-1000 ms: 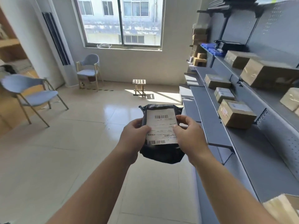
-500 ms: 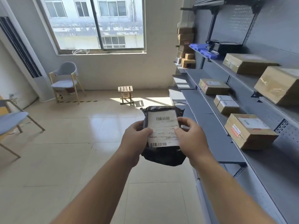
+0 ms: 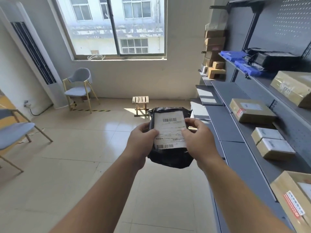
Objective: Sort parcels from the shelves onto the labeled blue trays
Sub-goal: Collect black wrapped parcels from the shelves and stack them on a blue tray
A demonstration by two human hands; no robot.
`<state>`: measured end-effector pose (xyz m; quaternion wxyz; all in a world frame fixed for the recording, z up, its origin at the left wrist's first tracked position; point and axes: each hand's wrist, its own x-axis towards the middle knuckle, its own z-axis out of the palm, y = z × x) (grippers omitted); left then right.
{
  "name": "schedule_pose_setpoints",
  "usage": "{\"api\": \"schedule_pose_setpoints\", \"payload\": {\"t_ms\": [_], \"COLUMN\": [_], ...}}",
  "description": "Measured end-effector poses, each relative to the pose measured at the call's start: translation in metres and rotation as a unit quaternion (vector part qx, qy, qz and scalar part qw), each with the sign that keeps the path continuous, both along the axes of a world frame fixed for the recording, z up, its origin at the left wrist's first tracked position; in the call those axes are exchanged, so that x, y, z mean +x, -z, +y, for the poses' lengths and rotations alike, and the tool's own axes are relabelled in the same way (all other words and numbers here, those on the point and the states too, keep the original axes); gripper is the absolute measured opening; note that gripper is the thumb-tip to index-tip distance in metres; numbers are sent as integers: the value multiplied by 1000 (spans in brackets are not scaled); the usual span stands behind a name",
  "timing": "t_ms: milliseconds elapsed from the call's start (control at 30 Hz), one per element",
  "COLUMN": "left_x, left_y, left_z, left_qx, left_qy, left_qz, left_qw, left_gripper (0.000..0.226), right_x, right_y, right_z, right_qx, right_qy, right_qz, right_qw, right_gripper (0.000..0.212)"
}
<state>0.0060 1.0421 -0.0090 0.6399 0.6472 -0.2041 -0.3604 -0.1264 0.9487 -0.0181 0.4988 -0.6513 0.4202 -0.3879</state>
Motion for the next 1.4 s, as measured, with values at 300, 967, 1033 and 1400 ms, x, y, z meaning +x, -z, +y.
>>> {"api": "schedule_pose_setpoints", "payload": {"t_ms": [300, 967, 1033, 1400], "left_x": [95, 217, 219, 233], "left_y": [3, -14, -16, -35], "left_z": [-160, -545, -583, -766], "left_qx": [-27, -10, -16, -34], "left_qy": [11, 173, 170, 162], "left_qz": [39, 19, 12, 13], "left_qw": [999, 985, 985, 986], "left_gripper": [29, 29, 28, 35], "right_x": [86, 190, 192, 205], "right_y": [-3, -6, -8, -40], "right_z": [-153, -496, -534, -712], "right_qx": [-16, -45, -56, -74], "right_qy": [11, 184, 177, 168], "right_qz": [15, 50, 49, 52], "right_qw": [1000, 981, 981, 982], "right_gripper": [22, 27, 26, 32]}}
